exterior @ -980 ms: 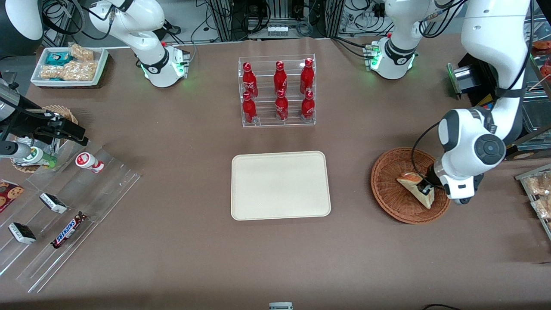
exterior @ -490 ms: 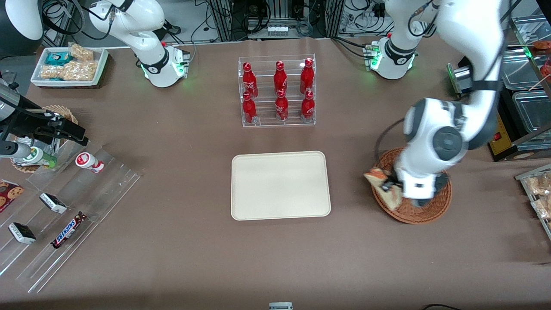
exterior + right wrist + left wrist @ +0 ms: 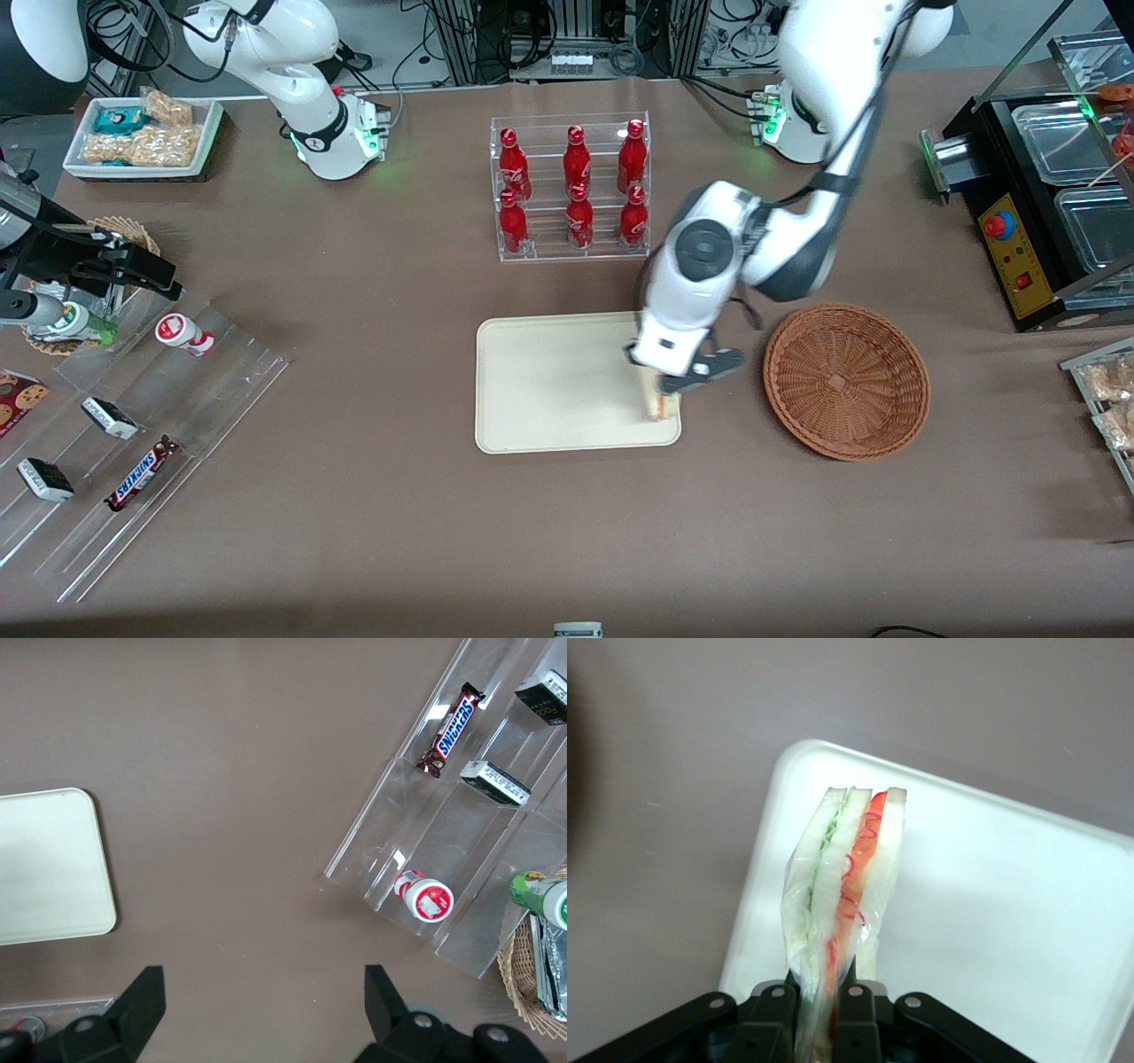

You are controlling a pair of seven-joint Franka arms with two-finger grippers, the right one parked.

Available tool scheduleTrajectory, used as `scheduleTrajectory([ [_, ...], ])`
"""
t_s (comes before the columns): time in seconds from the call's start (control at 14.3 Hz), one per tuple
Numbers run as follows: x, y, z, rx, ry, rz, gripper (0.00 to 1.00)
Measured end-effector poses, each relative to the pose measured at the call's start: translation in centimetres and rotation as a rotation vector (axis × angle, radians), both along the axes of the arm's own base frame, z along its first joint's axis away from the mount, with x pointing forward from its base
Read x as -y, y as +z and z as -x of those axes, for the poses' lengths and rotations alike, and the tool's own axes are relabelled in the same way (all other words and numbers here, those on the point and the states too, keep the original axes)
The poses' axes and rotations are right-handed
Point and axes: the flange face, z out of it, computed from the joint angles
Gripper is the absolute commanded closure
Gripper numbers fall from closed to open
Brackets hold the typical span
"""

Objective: Place sandwich from basket to tray
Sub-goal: 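Lift the sandwich and carry it with the left gripper over the cream tray, then lower the sandwich onto the tray and open the left gripper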

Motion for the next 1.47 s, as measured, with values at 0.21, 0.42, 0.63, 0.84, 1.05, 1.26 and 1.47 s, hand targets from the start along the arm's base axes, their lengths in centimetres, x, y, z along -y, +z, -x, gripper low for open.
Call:
scheduleTrajectory([
  [0.21,5.0,-1.8,1.5,0.031,-0.094,-0.021,0.86],
  [0.42,8.0,-3.6,2.7,0.053,-0.138,-0.011,0.83],
  [0.63,8.5,-5.9,2.7,0.061,-0.133,-0.004,0.73],
  [0.84,8.5,-7.5,2.8,0.05,-0.133,-0.013,0.0],
  [1.05,8.8,-5.1,2.2,0.077,-0.129,0.006,0.0],
  [1.26,8.0,2.7,1.7,0.098,-0.11,0.01,0.0],
  [1.47,4.9,11.1,1.8,0.105,-0.072,-0.001,0.0],
])
